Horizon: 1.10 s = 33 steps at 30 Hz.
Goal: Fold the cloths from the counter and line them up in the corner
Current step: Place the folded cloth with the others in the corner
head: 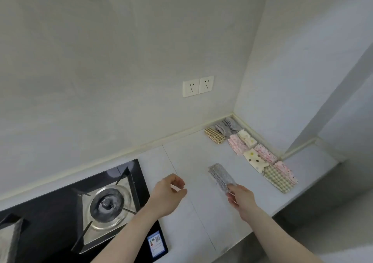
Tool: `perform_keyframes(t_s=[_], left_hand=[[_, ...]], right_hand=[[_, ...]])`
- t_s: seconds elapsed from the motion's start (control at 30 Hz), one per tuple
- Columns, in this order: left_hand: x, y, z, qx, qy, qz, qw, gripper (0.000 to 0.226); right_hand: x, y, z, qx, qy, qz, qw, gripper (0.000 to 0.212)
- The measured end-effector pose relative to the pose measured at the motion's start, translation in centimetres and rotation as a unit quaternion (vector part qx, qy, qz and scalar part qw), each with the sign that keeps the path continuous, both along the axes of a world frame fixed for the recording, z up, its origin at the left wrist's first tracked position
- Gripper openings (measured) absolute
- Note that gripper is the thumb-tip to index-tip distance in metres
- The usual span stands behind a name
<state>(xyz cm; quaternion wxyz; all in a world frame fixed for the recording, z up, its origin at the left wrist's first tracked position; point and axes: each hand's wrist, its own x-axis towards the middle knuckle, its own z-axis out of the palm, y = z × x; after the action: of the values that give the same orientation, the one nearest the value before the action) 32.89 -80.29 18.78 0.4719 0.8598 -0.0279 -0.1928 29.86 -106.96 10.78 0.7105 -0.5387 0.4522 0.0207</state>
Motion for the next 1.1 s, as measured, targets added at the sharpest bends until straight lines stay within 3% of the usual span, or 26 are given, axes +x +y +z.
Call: perform_keyframes(t_s=[0.3,0.43,0.63,0.73,0.8,0.93,1.0,1.1], left_hand=[[4.9,-3.4,-0.3,0.040,-0.010,0.067,0.997,0.011],[5.5,-4.4,-0.8,0.048,0.000,0.082,0.995,0.011],[6.2,-5.5,-1.3,0.054,0.005,0.103,0.993,0.010],[6.2,-5.8,-1.6,0.053,0.015,0.114,0.992,0.010],[6.0,-5.8,-1.9,0.053,0.020,0.117,0.991,0.010],[5.4,-5.2,-2.4,0.059,0.029,0.127,0.990,0.011],[5.1,-4.6,-2.4,0.069,0.027,0.133,0.988,0.011],[4.1,-3.4,-2.2,0.068,0.027,0.146,0.987,0.011]], right_hand=[[10.5,-8.1,-5.0,-0.038,0.060,0.036,0.997,0.008],[14.5,-10.8,-6.6,-0.047,0.042,0.074,0.995,0.033],[19.4,-13.0,-6.8,-0.065,0.068,0.113,0.989,0.018],[19.6,-13.1,-8.6,-0.123,0.088,0.140,0.978,0.028],[19.2,-12.3,-9.2,-0.154,0.085,0.131,0.976,0.042],[20.1,-11.0,-9.4,-0.100,0.014,0.040,0.994,0.028],[20.3,-10.7,-9.5,-0.108,0.028,0.032,0.993,0.042],[18.6,-8.7,-6.0,-0.187,0.083,0.034,0.978,0.045]])
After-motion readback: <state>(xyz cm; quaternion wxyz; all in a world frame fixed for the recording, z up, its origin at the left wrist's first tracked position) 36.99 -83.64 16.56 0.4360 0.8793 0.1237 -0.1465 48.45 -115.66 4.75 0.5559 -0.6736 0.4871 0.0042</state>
